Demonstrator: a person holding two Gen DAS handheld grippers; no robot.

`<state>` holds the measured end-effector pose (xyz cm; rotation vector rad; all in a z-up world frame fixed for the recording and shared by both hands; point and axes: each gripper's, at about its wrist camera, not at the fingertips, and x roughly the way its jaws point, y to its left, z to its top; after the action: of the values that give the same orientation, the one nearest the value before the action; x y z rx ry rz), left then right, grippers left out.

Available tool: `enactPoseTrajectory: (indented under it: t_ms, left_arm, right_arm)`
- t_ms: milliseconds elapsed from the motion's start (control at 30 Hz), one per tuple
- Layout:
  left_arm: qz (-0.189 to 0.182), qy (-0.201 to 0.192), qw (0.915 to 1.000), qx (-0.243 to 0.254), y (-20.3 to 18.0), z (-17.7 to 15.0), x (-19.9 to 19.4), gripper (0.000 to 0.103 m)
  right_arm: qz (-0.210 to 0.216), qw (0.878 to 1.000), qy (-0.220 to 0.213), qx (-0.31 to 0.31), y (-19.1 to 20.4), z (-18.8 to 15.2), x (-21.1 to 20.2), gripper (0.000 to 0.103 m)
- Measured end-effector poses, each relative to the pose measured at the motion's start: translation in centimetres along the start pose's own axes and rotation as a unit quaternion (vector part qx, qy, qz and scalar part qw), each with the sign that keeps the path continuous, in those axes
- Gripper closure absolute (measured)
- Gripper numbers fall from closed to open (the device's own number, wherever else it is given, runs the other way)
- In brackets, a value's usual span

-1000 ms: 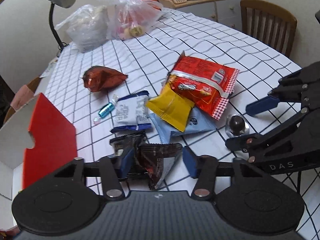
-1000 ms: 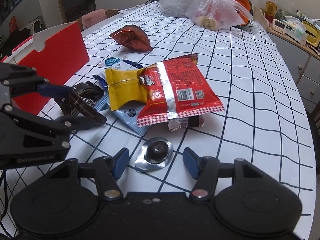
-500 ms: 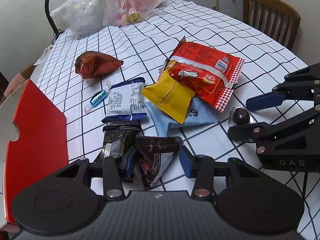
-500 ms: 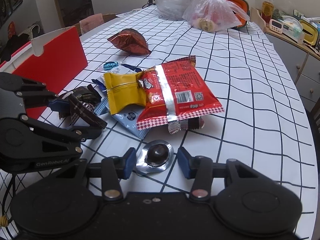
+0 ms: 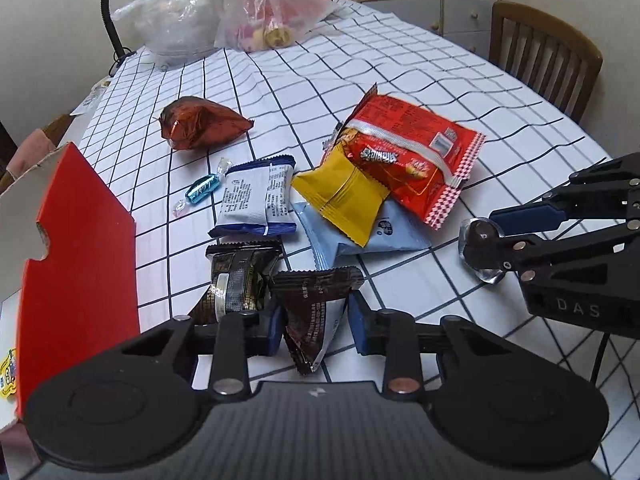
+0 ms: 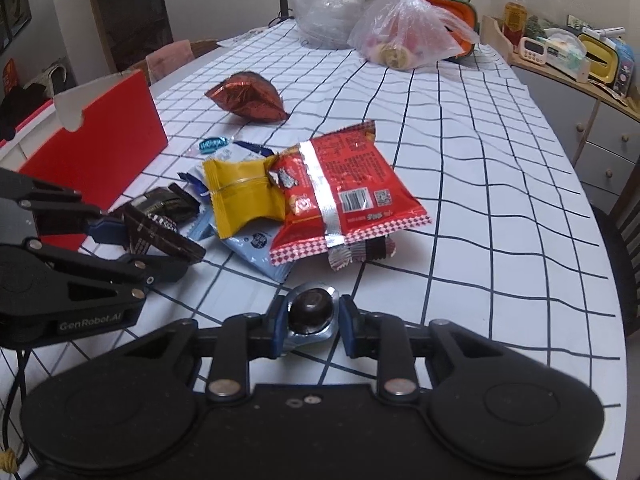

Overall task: Organize snacks
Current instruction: 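Grasp the dark chocolate wrapper with the left tool while the right tool grasps the foil chocolate ball, then carry both snacks into the red box and open both tools to release them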

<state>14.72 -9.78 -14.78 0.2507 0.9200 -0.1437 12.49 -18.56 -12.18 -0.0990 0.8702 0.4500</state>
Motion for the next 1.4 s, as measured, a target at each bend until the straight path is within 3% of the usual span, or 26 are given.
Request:
enactPoseTrajectory:
  t_ms: [400, 700, 1067, 1400]
  left_arm:
    - [-0.03, -0.025, 0.9985, -0.039, 2.0, -0.7, -5.2, 0.071]
    - [-0.037, -0.037, 0.9951, -0.084, 6.0, -1.1, -9.3, 0.071]
    - [-0.014, -0.069, 0.9901, -0.121, 11.9, -1.8, -13.5, 0.071]
    - [0.019, -0.084, 0.9859, -0.144, 17.8, -3.0, -15.3, 0.071]
  right_arm:
    - [0.003, 1.0, -0.018, 0.003, 2.5, 0.9, -4.5, 0.078]
    - [0.025, 0.999, -0.048, -0.005, 5.7, 2.8, -7.9, 0.078]
    - [0.066, 0.994, -0.083, -0.029, 11.9, 7.0, -9.3, 0.078]
    - [0.088, 0.99, -0.089, -0.059, 17.8, 9.7, -7.6, 0.078]
